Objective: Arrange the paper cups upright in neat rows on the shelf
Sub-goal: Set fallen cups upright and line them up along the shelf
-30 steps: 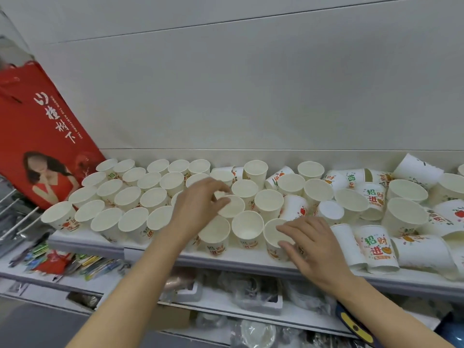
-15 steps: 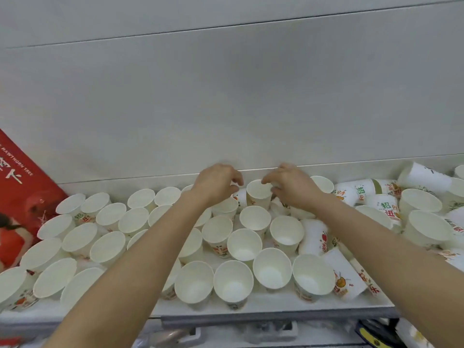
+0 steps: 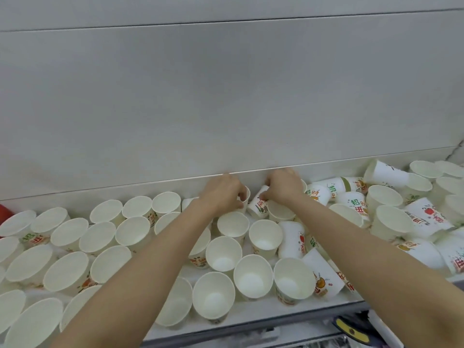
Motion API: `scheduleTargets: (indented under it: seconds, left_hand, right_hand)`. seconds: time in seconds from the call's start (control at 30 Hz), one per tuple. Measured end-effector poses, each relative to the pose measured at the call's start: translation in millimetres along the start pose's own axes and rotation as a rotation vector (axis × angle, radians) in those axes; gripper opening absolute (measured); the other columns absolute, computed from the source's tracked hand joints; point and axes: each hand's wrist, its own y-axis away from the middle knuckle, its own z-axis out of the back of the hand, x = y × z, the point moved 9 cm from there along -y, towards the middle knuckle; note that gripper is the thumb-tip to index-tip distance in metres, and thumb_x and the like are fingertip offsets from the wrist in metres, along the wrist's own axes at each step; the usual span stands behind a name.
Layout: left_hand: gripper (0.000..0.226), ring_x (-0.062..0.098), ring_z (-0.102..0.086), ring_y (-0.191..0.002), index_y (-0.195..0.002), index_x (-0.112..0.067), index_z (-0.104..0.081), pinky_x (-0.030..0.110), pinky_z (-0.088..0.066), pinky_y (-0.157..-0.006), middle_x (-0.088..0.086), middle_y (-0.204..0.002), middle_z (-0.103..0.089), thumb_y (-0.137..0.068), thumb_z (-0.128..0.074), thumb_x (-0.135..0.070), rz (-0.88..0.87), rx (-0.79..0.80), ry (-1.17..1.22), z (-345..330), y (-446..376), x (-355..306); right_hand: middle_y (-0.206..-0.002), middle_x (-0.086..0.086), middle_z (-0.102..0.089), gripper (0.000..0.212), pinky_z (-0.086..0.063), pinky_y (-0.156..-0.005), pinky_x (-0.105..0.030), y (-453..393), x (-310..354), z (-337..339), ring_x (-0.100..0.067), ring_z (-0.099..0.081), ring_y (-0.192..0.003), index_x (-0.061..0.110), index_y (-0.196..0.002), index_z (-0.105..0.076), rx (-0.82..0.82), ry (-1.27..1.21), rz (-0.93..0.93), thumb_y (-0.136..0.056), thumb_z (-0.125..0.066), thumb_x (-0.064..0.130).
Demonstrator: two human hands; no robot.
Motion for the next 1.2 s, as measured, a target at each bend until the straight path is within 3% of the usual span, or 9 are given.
scheduleTargets:
  seconds: [0.13, 0.27, 0.5, 0.7, 0.8, 0.93, 1.0, 1.1, 1.2]
  left_hand:
    - [0.017, 0.021, -0.060, -0.101, -0.101, -0.030, -0.072, 0.029, -0.043, -0.075, -0.004, -0.104, -0.069, -0.085, -0.065, -0.032, 0.060, -0.059, 0.003, 0, 1, 0]
    - [0.016, 0.016, -0.059, -0.101, -0.101, -0.030, -0.073, 0.026, -0.040, -0.072, -0.008, -0.103, -0.069, -0.086, -0.067, -0.030, 0.136, -0.078, 0.104, -6, 1, 0]
    - [0.014, 0.010, -0.061, -0.095, -0.098, -0.035, -0.073, 0.029, -0.048, -0.080, -0.014, -0.101, -0.070, -0.085, -0.068, -0.036, 0.251, -0.079, 0.295, 11, 13, 29]
    - [0.018, 0.014, -0.059, -0.104, -0.102, -0.033, -0.071, 0.025, -0.042, -0.078, -0.009, -0.109, -0.067, -0.088, -0.065, -0.025, 0.226, 0.101, -0.029, 24, 26, 72]
    - [0.019, 0.017, -0.060, -0.104, -0.103, -0.034, -0.071, 0.026, -0.043, -0.077, -0.010, -0.108, -0.068, -0.085, -0.065, -0.028, 0.279, 0.094, -0.074, 22, 34, 87]
    - [0.024, 0.017, -0.061, -0.104, -0.106, -0.033, -0.071, 0.026, -0.044, -0.077, -0.009, -0.108, -0.069, -0.083, -0.065, -0.028, 0.324, 0.092, -0.058, 12, 47, 102]
    - [0.025, 0.016, -0.061, -0.106, -0.108, -0.032, -0.069, 0.025, -0.044, -0.079, -0.010, -0.110, -0.069, -0.083, -0.066, -0.028, 0.327, 0.079, -0.015, 9, 50, 104]
    - [0.027, 0.015, -0.060, -0.107, -0.110, -0.030, -0.068, 0.024, -0.042, -0.078, -0.009, -0.111, -0.067, -0.083, -0.068, -0.028, 0.327, 0.067, 0.017, 6, 52, 106]
    - [0.026, 0.014, -0.061, -0.105, -0.107, -0.030, -0.068, 0.023, -0.040, -0.075, -0.011, -0.110, -0.068, -0.081, -0.070, -0.029, 0.330, 0.053, 0.042, 4, 53, 109]
  right_hand:
    - [-0.088, 0.006, -0.071, 0.019, -0.044, -0.086, -0.030, 0, -15, 8, -0.019, -0.063, -0.091, 0.025, -0.085, -0.073, -0.030, -0.269, -0.064, -0.067, -0.074, 0.024]
    - [-0.082, 0.009, -0.071, 0.013, -0.037, -0.090, -0.033, 9, -8, 19, -0.017, -0.058, -0.092, 0.028, -0.083, -0.072, -0.195, -0.175, 0.121, -0.072, -0.069, 0.022]
    - [-0.075, 0.006, -0.069, 0.007, -0.027, -0.080, -0.032, 17, -3, 7, -0.021, -0.058, -0.084, 0.025, -0.074, -0.068, -0.225, -0.129, 0.277, -0.077, -0.063, 0.020]
    - [-0.076, 0.010, -0.070, 0.007, -0.033, -0.083, -0.033, 29, 21, 30, -0.020, -0.056, -0.083, 0.023, -0.081, -0.072, -0.317, -0.340, 0.392, -0.083, -0.066, 0.026]
    - [-0.078, 0.006, -0.072, 0.009, -0.040, -0.072, -0.028, 31, 66, 21, -0.020, -0.061, -0.081, 0.023, -0.078, -0.074, -0.171, -0.377, 0.368, -0.079, -0.065, 0.022]
    - [-0.079, -0.003, -0.066, 0.017, -0.041, -0.062, -0.027, 17, 108, 1, -0.025, -0.063, -0.081, 0.015, -0.079, -0.066, 0.056, -0.191, 0.180, -0.075, -0.072, 0.030]
    - [-0.066, -0.001, -0.062, 0.024, -0.042, -0.061, -0.026, 12, 115, -9, -0.021, -0.063, -0.076, 0.014, -0.069, -0.057, 0.162, -0.218, 0.089, -0.075, -0.075, 0.028]
    - [-0.039, 0.005, -0.056, 0.025, -0.037, -0.048, -0.022, 8, 114, -23, -0.009, -0.059, -0.050, 0.014, -0.061, -0.056, 0.263, -0.310, -0.036, -0.080, -0.070, 0.022]
    - [-0.031, 0.006, -0.051, 0.023, -0.035, -0.044, -0.021, 10, 108, -31, -0.007, -0.054, -0.041, 0.015, -0.060, -0.058, 0.301, -0.408, -0.153, -0.079, -0.069, 0.018]
